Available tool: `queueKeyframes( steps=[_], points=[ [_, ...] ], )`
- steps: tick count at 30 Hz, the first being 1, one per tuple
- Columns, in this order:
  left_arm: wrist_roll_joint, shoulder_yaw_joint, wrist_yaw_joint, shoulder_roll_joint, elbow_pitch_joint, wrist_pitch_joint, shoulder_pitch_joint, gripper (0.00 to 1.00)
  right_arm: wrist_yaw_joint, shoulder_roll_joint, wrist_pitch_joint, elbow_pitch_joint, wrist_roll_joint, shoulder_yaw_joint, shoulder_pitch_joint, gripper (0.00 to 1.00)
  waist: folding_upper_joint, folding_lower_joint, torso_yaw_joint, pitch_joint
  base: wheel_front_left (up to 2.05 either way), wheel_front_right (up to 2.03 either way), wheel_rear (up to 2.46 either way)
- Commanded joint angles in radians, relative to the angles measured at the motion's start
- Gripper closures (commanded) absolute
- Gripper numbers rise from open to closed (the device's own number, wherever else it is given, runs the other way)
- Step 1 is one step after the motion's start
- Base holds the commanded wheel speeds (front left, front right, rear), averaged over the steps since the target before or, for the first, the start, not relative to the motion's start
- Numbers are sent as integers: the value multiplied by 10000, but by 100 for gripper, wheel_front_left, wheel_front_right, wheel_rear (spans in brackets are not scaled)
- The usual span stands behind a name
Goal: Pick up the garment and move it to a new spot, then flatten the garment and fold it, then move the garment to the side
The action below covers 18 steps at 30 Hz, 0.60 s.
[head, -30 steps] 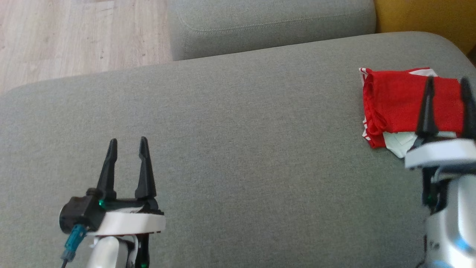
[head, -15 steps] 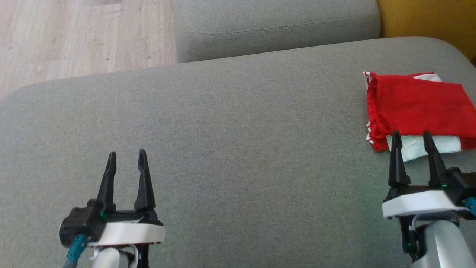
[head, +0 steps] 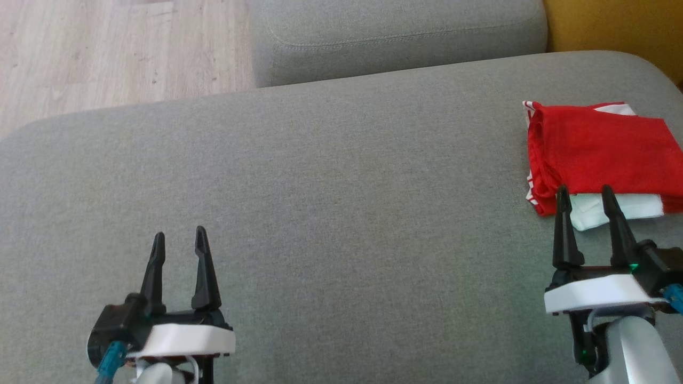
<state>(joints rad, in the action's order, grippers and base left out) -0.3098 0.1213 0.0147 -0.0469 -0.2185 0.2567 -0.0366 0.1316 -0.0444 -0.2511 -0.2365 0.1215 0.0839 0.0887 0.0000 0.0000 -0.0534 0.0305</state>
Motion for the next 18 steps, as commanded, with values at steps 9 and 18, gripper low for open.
queueKeyframes(
  steps=[9,18],
  points=[
    [-681,-414,41,-33,405,51,-419,0,-9,-59,-106,423,-90,-398,181,0,0,0,44,67,0,0,0],
    [-1161,-233,190,0,83,0,-1,100,0,0,0,86,-13,-157,-1,100,0,0,47,73,0,0,0]
  ],
)
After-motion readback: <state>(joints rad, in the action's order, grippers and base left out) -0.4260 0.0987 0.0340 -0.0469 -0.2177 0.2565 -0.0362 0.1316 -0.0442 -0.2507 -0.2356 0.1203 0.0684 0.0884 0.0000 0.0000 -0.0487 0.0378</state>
